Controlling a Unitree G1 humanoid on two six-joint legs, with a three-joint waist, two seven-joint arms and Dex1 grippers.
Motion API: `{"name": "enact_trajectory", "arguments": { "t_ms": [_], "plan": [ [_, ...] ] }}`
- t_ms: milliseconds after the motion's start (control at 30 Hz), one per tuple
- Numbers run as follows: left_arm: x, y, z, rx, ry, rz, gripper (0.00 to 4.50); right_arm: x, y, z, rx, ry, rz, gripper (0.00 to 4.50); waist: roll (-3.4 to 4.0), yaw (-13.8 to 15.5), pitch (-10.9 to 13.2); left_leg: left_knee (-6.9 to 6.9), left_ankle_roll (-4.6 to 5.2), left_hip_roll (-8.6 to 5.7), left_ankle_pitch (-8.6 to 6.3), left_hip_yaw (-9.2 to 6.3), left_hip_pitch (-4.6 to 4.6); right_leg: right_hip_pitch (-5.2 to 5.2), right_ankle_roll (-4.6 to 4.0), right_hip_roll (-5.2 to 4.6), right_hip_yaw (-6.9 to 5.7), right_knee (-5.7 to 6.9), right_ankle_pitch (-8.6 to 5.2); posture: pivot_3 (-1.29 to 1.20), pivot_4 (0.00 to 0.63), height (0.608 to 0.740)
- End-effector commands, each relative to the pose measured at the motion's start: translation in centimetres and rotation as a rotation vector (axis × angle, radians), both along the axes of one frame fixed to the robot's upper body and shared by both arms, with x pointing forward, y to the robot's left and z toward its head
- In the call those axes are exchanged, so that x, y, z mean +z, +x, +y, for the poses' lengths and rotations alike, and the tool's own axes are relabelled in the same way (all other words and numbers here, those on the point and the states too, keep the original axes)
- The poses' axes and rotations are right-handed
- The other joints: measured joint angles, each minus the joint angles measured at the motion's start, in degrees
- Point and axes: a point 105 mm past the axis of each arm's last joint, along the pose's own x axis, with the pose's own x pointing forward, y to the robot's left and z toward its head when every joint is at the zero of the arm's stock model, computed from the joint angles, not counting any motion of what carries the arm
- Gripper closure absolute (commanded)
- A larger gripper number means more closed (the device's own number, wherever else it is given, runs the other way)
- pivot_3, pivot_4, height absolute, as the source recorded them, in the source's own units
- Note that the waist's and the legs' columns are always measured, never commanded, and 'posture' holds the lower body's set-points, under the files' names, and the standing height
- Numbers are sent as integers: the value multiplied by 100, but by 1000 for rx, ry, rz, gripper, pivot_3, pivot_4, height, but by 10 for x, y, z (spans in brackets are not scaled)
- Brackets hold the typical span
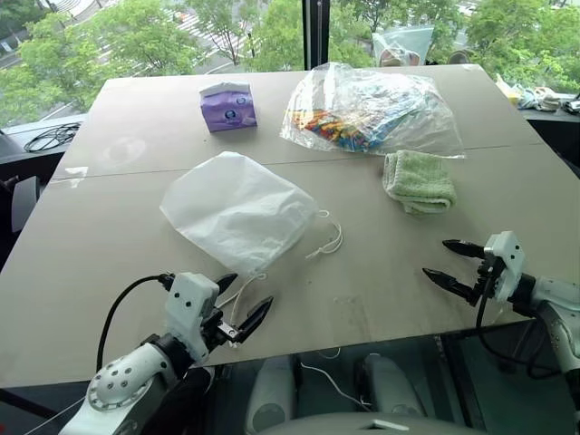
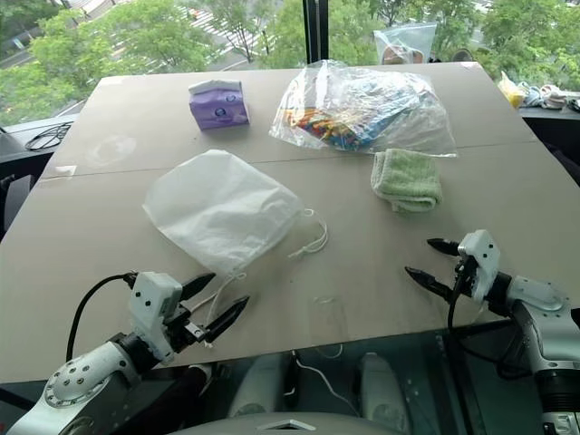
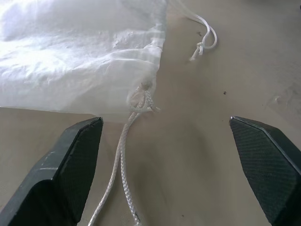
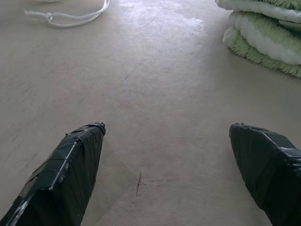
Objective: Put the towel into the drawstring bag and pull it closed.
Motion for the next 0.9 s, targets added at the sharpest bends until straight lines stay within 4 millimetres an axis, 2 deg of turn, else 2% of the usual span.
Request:
{"name": "enact_trajectory", "arguments": {
  "t_ms": [33,300,433,567,733,900],
  "plan": [
    [8,3,-5,-23,-14,-60,77,17,-2,-8,3,-8,-57,0,0,1,0,0,0,1,0,0,0,-1,0,3,0,0,0,0,150,740],
    [13,-10,-11,-48,-37,-70,77,17,-13,-13,10,-12,-33,0,0,-24,2,7,-2,0,-2,4,4,-1,18,-3,7,2,-10,0,150,740],
    [15,-13,-13,-70,-65,-78,77,19,-12,-12,26,-13,-41,0,2,-18,2,7,-2,1,-2,1,4,-4,19,-3,7,3,-11,0,150,740],
    [21,-11,-8,-114,-68,-82,77,26,-10,-11,28,3,-63,0,2,-16,2,6,-3,0,-2,1,3,-5,20,-4,7,2,-11,0,150,740],
    [25,-15,-16,-169,-113,-62,77,17,-20,-9,43,-17,-39,0,2,5,3,4,-2,1,-2,2,0,-6,18,-3,7,1,-10,0,150,740],
    [26,2,-21,-168,-120,-74,77,23,-18,-6,24,-3,-64,0,3,8,3,5,-1,-1,-2,2,1,-6,20,-2,8,2,-11,0,150,740]
  ]
}}
